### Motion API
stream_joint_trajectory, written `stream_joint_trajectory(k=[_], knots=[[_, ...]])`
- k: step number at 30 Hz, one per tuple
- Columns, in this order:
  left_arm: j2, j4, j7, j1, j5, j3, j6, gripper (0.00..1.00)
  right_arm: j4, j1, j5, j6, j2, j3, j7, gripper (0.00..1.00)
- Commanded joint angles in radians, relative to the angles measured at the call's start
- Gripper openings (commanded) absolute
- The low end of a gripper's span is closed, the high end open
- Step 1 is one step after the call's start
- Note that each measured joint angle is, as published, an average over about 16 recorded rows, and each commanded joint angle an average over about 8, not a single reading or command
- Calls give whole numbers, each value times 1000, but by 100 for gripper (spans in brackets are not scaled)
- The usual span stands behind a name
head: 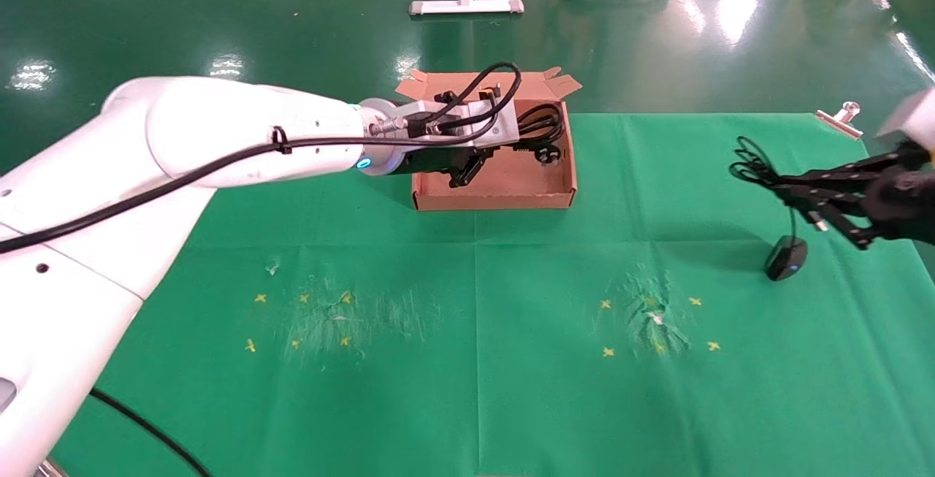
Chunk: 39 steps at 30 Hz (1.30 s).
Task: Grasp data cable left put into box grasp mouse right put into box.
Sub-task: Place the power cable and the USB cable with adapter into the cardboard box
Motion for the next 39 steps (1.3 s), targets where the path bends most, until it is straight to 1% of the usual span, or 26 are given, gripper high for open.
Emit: stream_joint_trajectory(k=[1, 5, 9, 12, 15, 19, 23, 27, 31, 34, 39], knots=[[6, 34, 23, -10, -31, 45, -45, 100, 21, -12, 15, 2, 33, 14, 10, 0], [5, 58, 21, -32, -92, 117, -81, 100, 42, -18, 42, 28, 55, 41, 16, 0], [2, 77, 19, -50, -153, 171, -100, 100, 60, -10, 60, 57, 46, 59, 19, 0], [-5, 98, 20, -66, -210, 190, -92, 100, 75, 9, 61, 72, 22, 62, 20, 0], [-26, 128, 31, -86, -271, 184, -69, 100, 84, 41, 55, 78, -16, 56, 21, 0], [-98, 156, 50, -114, -336, 154, -32, 100, 75, 96, 39, 76, -82, 38, 11, 0], [-223, 129, 29, -131, -354, 131, 0, 100, 42, 155, 19, 67, -158, 13, -16, 0], [-363, 21, -62, -129, -320, 136, 35, 100, -10, 213, 1, 57, -239, -14, -55, 0], [-461, -132, -198, -111, -259, 153, 49, 100, -70, 261, -11, 51, -329, -42, -101, 0], [-497, -234, -303, -95, -201, 164, 42, 100, -117, 287, -19, 53, -405, -64, -135, 0], [-527, -351, -448, -76, -105, 179, 32, 100, -198, 320, -35, 58, -536, -105, -177, 0]])
